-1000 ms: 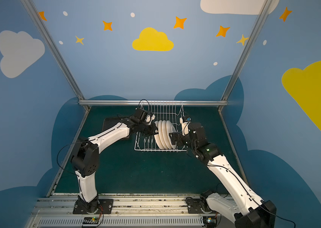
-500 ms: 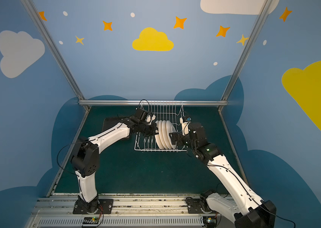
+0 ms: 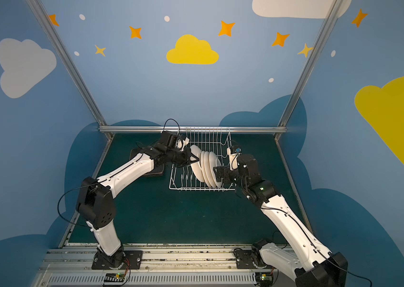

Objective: Unload the plates from the dish rack
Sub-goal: 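Lift the printed white plate up out of the rack with the left gripper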

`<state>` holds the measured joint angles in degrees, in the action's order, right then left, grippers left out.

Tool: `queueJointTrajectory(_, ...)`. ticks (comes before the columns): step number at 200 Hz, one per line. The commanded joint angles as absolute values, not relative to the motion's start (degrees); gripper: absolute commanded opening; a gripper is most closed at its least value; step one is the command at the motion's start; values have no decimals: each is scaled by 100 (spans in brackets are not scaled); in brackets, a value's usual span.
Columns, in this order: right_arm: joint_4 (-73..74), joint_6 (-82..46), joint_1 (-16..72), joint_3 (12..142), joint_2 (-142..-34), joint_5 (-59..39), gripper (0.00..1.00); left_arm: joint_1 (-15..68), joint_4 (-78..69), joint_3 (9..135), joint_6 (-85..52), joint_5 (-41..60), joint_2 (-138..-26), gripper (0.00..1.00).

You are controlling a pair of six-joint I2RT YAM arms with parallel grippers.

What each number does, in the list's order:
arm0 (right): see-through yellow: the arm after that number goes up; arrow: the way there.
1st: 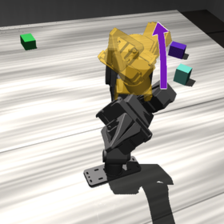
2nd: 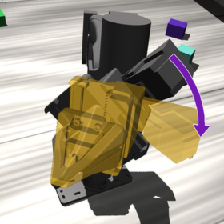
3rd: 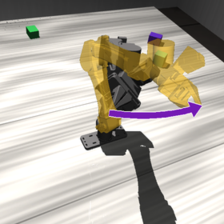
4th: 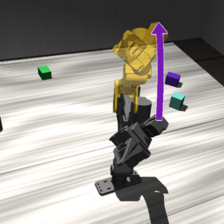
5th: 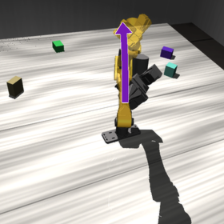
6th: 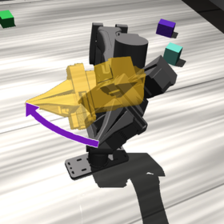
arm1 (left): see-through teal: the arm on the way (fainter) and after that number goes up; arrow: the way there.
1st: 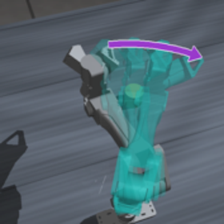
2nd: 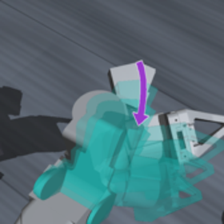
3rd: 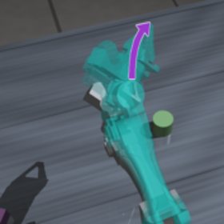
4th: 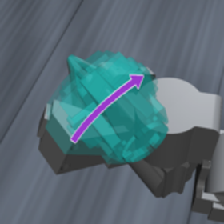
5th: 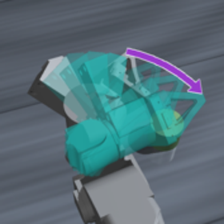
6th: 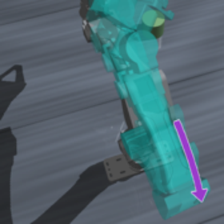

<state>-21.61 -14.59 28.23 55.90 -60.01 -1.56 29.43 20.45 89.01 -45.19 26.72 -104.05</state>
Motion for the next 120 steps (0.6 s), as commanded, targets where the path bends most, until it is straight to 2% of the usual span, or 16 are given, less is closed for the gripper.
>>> queueJointTrajectory(1, -2015, -1514, 2813, 5598, -5893, -92, 91, 2801, 2179, 8908, -4588, 2586, -10121, 3)
queueJointTrajectory(120, -1813, -1555, 2814, 5728, -6016, -227, 91, 2427, 2431, 8859, -4345, 2471, -9595, 3)
